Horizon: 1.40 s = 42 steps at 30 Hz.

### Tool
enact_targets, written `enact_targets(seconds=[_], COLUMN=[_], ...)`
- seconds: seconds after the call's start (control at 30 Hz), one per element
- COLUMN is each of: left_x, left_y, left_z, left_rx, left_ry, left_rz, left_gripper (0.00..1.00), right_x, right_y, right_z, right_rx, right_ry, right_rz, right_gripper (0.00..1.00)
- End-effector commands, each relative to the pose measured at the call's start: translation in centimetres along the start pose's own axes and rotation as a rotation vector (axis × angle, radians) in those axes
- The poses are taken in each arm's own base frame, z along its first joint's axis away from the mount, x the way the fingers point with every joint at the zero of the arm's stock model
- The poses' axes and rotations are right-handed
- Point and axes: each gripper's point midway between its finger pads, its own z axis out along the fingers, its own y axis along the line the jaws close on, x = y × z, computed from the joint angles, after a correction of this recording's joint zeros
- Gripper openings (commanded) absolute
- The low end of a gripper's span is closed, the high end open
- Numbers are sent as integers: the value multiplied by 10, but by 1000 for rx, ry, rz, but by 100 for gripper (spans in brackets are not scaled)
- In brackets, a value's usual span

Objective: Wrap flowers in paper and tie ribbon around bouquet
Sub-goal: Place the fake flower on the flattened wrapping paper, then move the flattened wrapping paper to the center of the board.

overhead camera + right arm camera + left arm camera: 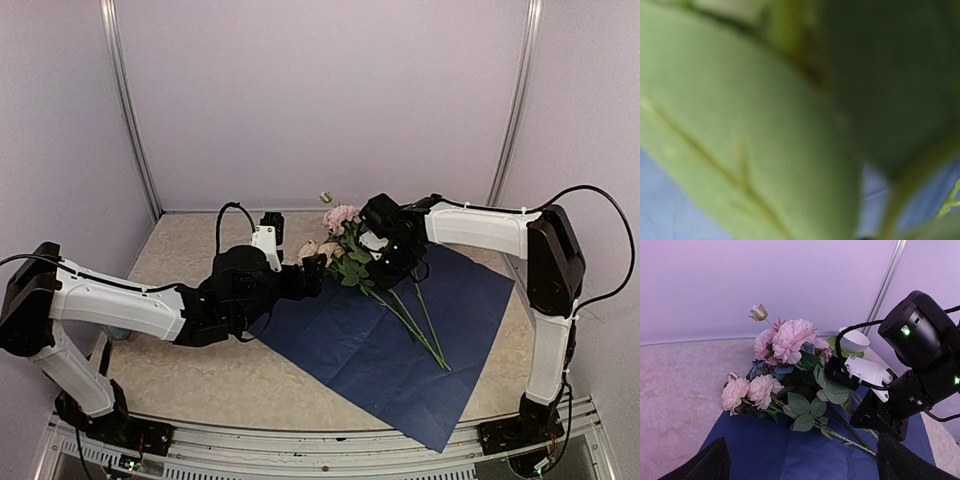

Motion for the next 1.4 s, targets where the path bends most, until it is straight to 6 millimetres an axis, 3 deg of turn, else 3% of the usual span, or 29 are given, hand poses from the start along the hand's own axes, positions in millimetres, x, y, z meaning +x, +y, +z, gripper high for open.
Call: enact_targets(seconds=[0.0, 0.27, 0.4, 0.47, 0.67, 0.83, 0.9, 0.97, 1.17, 1.27, 1.37], left_x=[1, 6, 13, 18, 46, 97, 118, 136, 164, 179, 195], left_y=[5, 17, 23, 26, 37, 59, 78, 87, 91, 100, 114], left_z=[6, 8, 9, 9, 13, 32, 40, 42, 38, 37, 37], left_rx=[-32, -68, -85, -94, -133, -158, -202, -242, -262, -294, -339], left_ry=[14, 31, 45, 56, 142, 324, 416, 480, 556, 599, 650], left_rz=[16, 30, 10, 18, 54, 77, 75, 112, 190, 227, 268], left_gripper=[99, 99, 99, 99, 99, 97, 91, 86, 82, 82, 83], right_x=[-18, -15, -18, -17, -15, -10, -5, 9, 56, 77, 94], right_y=[-2, -33, -30, -28, -24, -24, -39, -64, -177, -217, -245], right_z=[-6, 10, 11, 9, -22, -52, -58, -50, -5, 11, 23], right_rx=[-24, 85, 56, 41, -58, -246, -255, -220, -63, 68, 153], right_ry=[-56, -36, -51, -54, -130, -231, -253, -237, -190, -147, -94], right_rz=[38, 100, 107, 108, 128, 155, 194, 259, 589, 669, 705], right_gripper=[0, 14, 43, 48, 63, 70, 71, 70, 66, 65, 66])
